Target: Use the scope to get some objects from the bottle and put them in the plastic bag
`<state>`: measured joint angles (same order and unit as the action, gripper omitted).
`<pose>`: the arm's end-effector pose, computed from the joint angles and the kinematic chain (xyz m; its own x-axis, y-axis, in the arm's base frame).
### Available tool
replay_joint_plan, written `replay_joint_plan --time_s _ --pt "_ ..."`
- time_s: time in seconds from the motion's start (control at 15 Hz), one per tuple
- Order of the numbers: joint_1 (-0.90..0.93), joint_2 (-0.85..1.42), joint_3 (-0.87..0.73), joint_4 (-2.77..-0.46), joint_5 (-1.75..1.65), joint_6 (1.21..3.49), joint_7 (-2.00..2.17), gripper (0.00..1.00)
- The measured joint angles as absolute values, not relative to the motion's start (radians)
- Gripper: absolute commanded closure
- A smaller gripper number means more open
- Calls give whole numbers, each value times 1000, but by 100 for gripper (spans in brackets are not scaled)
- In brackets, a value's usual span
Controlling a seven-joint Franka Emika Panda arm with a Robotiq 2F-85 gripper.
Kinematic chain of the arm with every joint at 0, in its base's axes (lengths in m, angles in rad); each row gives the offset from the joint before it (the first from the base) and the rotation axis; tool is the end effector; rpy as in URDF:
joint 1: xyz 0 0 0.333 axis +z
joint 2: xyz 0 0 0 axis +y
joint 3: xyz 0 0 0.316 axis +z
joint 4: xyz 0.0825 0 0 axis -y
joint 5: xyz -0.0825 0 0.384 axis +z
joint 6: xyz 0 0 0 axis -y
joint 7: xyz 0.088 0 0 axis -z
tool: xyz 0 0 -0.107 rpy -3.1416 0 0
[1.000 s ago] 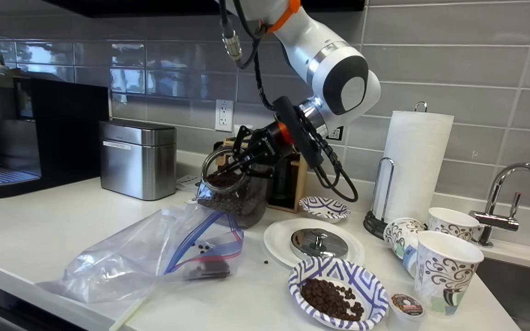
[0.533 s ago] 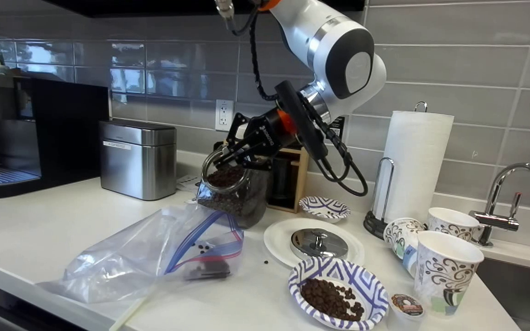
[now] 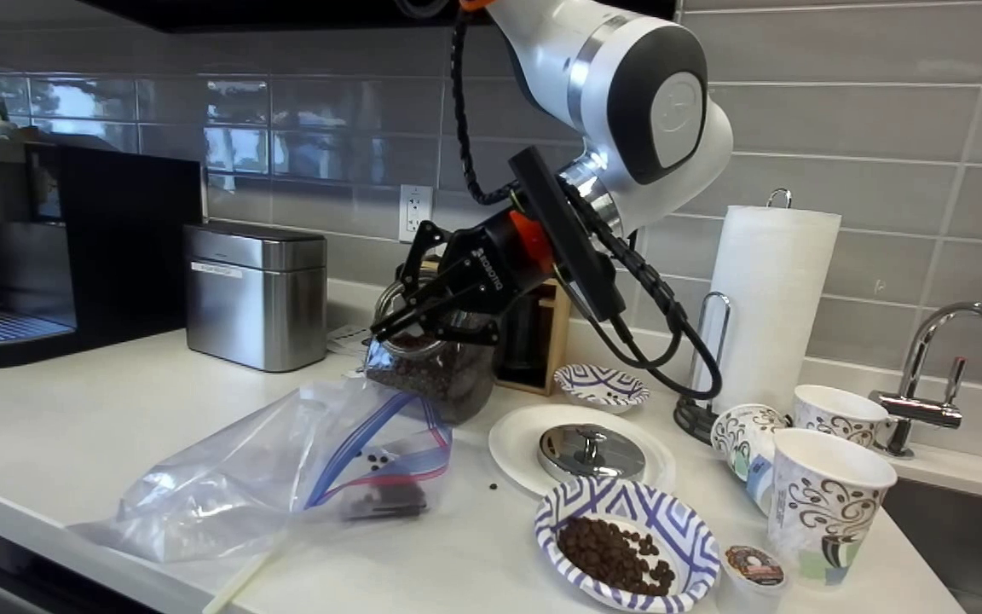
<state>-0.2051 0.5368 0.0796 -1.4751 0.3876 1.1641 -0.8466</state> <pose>0.5984 -0.0321 0.3480 0.6717 0.7161 -0.1900 0.3314 -0.5198 -0.7874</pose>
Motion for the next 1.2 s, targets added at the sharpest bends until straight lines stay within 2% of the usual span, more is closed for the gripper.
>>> replay_joint_plan --time_s 0.53,1.2 --pt "-207 430 -2 -1638 333 1174 -885 99" --pt "-206 419 -45 -1677 315 1301 -829 99"
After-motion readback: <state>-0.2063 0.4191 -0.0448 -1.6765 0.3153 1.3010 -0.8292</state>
